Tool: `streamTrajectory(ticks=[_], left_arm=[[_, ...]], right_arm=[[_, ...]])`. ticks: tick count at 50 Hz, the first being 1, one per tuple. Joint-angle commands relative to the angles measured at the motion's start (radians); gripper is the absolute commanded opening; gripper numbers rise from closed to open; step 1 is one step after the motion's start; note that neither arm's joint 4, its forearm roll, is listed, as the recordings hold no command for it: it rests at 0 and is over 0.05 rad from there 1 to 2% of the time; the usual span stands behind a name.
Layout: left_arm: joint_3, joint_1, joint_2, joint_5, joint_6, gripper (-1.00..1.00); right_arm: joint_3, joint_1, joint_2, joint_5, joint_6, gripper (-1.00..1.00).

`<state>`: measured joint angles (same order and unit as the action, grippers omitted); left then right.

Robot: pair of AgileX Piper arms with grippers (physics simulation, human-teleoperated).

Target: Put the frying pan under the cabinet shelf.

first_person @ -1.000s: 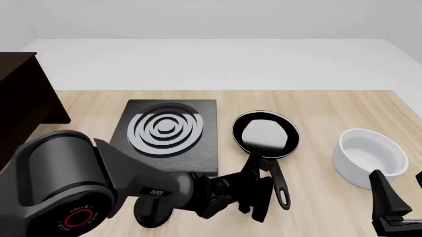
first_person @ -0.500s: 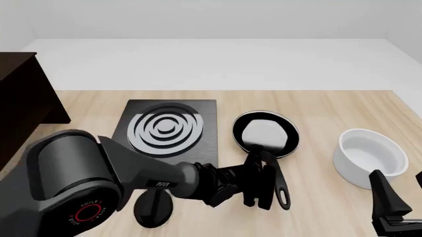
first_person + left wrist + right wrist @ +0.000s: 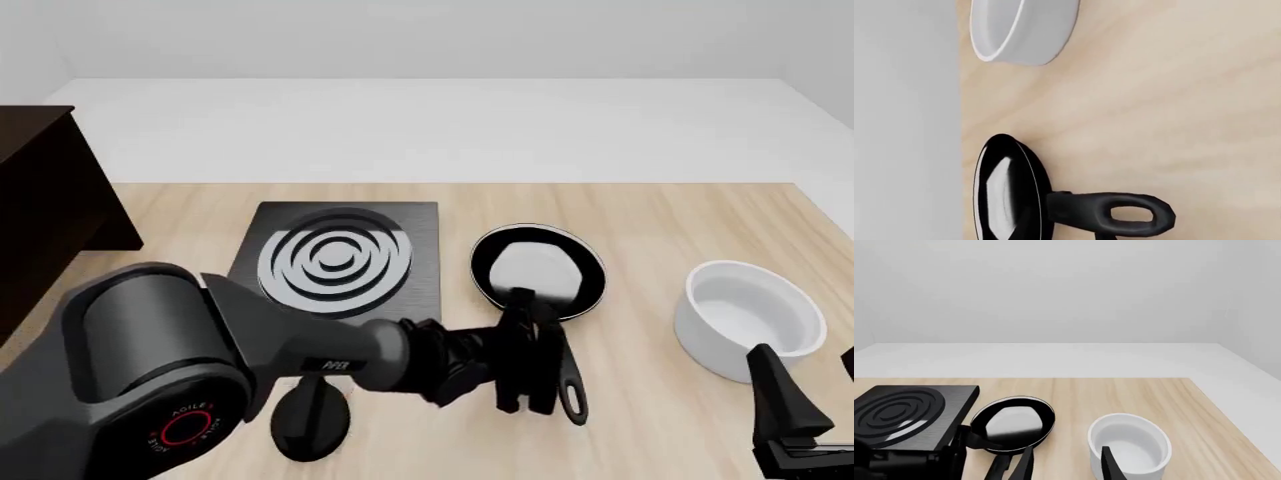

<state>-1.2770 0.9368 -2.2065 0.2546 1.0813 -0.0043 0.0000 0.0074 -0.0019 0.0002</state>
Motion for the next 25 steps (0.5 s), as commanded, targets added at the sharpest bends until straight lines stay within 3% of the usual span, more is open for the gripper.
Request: streamTrajectory(ticks=[1, 8, 15, 17, 18, 25], left_arm=[[-0.022, -0.028, -0.092, -0.104, 0.201, 1.0], [-0.045, -0.047, -0.121, -0.14, 0.257, 1.0], [-0.064, -0.047, -0.14, -0.146, 0.252, 1.0], [-0.003, -0.018, -0.116, -0.09, 0.273, 1.0], [-0.051, -0.051, -0.138, -0.125, 0.268, -1.0], [-0.03, -0.06, -0.138, -0.095, 0.283, -1.0]], right_arm=[[0.0, 0.0, 0.0, 0.0, 0.0, 1.0], [0.0, 0.0, 0.0, 0.0, 0.0, 1.0], [0.0, 0.0, 0.0, 0.0, 0.0, 1.0], [0.0, 0.0, 0.0, 0.0, 0.0, 1.0], [0.0, 0.0, 0.0, 0.0, 0.0, 1.0], [0.0, 0.0, 0.0, 0.0, 0.0, 1.0]])
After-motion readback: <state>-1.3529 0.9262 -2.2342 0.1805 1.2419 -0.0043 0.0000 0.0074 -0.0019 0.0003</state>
